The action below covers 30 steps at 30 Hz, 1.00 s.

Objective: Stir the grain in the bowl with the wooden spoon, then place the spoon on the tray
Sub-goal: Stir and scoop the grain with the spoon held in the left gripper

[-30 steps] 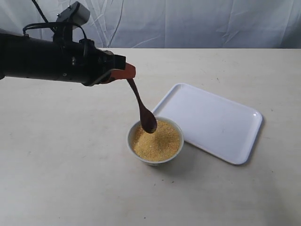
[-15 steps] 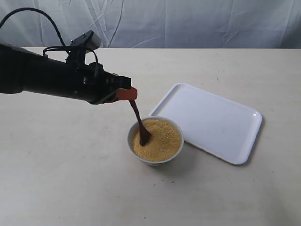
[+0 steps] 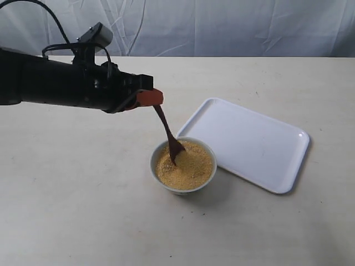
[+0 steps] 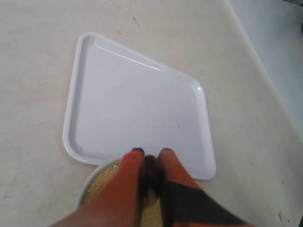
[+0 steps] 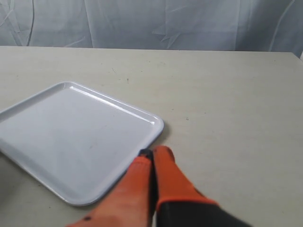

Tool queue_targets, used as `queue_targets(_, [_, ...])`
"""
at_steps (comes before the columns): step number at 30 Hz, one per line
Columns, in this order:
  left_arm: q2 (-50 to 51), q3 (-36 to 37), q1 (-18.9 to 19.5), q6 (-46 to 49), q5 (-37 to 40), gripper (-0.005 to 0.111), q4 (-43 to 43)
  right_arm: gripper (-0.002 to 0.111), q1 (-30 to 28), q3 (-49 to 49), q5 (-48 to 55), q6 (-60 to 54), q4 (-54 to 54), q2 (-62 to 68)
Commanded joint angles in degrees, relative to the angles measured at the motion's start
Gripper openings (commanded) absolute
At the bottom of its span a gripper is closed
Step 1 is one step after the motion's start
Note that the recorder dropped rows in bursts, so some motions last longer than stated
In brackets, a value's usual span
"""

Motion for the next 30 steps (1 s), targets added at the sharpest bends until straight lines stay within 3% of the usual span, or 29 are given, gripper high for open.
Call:
queue_targets(1, [-2.3, 0.2, -0.1, -0.4, -0.5, 0.0, 0.8, 0.0, 0.0, 0.3, -0.8, 0.0, 0.0, -0.4])
queue_targets(10, [-4.6, 0.2, -0.1, -0.1, -0.4, 0.0, 1.0, 0.0, 0.0, 0.3, -0.8, 0.0, 0.0, -0.4])
queue_targets(18, [-1.7, 0.2, -0.1, 1.7, -1.8, 0.0, 6.9, 0.0, 0.0, 0.3, -0.8, 0.0, 0.0, -0.4])
queue_targets(30, [4.1, 0.2, -0.1, 2.8, 1.8, 0.0, 4.3, 0.0, 0.0, 0.3, -0.8, 0.0, 0.0, -0.4])
